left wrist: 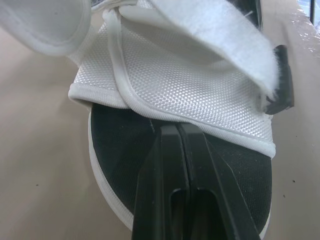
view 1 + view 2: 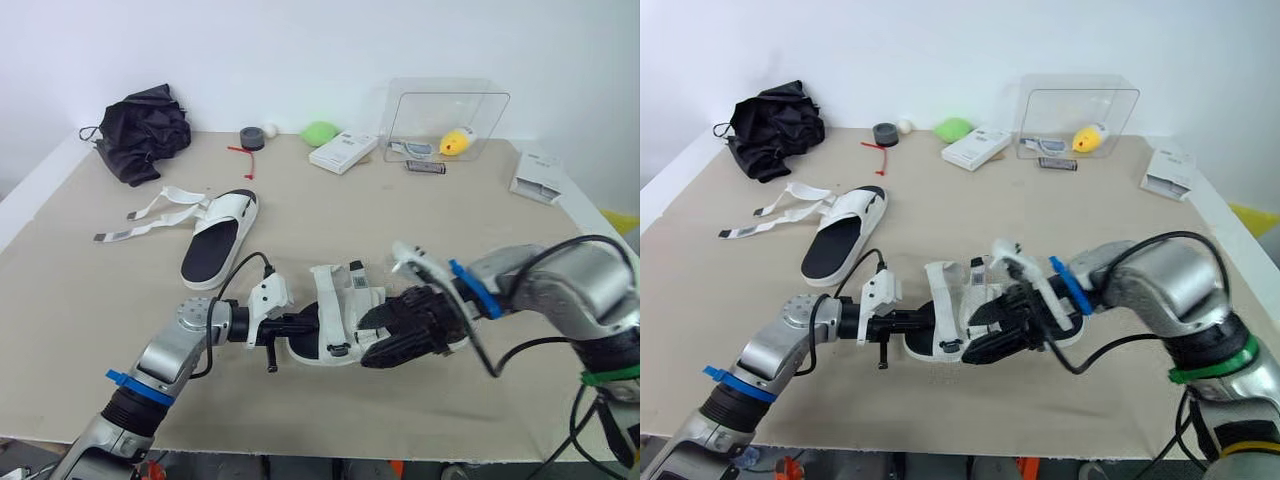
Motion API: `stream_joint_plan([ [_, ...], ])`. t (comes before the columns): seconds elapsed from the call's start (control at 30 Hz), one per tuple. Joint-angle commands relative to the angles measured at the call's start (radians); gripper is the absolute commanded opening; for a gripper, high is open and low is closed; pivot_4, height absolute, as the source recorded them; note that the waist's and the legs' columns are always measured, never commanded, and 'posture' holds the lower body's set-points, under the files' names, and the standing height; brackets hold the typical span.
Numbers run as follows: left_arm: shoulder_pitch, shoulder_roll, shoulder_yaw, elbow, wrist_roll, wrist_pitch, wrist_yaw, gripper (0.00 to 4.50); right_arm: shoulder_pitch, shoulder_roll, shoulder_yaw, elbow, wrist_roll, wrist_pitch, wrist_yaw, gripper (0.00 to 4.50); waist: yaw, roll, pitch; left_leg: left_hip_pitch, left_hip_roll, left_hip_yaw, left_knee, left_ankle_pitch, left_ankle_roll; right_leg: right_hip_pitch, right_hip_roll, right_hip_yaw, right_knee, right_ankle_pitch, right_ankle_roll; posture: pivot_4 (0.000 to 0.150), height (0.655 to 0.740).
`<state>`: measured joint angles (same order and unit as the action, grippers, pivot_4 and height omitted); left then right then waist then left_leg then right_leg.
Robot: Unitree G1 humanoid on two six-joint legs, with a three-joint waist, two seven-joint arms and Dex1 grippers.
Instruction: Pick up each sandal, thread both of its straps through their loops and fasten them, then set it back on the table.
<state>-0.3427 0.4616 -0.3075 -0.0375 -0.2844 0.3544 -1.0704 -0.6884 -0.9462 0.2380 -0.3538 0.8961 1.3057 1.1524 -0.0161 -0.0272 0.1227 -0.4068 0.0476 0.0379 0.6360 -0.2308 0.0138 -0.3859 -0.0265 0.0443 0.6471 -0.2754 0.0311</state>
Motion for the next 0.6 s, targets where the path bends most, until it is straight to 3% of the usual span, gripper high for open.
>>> stream_joint_plan([
  [0.03, 0.037, 0.019, -0.055, 0.071, 0.044, 0.041, -0.013, 0.0, 0.085, -0.034, -0.132, -0.112, 0.124, 0.07, -0.024, 4.28, 0.0, 0.0, 0.0, 0.0, 0.0, 0.0, 0.0, 0.0, 0.0, 0.0, 0.0, 0.0, 0.0, 0.0, 0.0, 0.15, 0.74],
  [0.17, 0.035, 0.018, -0.055, 0.077, 0.047, 0.037, -0.018, 0.0, 0.219, 0.015, -0.235, -0.196, 0.224, 0.167, -0.179, 4.28, -0.001, 0.0, 0.0, 0.0, 0.0, -0.001, 0.0, 0.0, 0.001, 0.001, 0.001, 0.0, 0.0, 0.0, 0.0, 0.15, 0.74],
  [0.33, 0.034, 0.019, -0.061, 0.083, 0.048, 0.032, -0.026, 0.0, 0.286, 0.265, -0.326, -0.157, 0.178, 0.297, -0.522, 4.28, -0.003, 0.0, 0.0, 0.003, 0.0, 0.0, 0.002, 0.001, -0.001, 0.003, 0.002, 0.001, 0.001, 0.001, 0.0, 0.15, 0.74],
  [0.6, 0.009, 0.01, -0.068, 0.113, 0.057, 0.018, -0.039, 0.0, 0.286, 0.315, -0.338, -0.13, 0.317, 0.309, -0.733, 4.28, -0.005, 0.0, 0.0, 0.003, 0.0, 0.0, 0.002, 0.001, 0.0, 0.003, 0.002, 0.002, 0.001, 0.001, 0.001, 0.15, 0.74],
])
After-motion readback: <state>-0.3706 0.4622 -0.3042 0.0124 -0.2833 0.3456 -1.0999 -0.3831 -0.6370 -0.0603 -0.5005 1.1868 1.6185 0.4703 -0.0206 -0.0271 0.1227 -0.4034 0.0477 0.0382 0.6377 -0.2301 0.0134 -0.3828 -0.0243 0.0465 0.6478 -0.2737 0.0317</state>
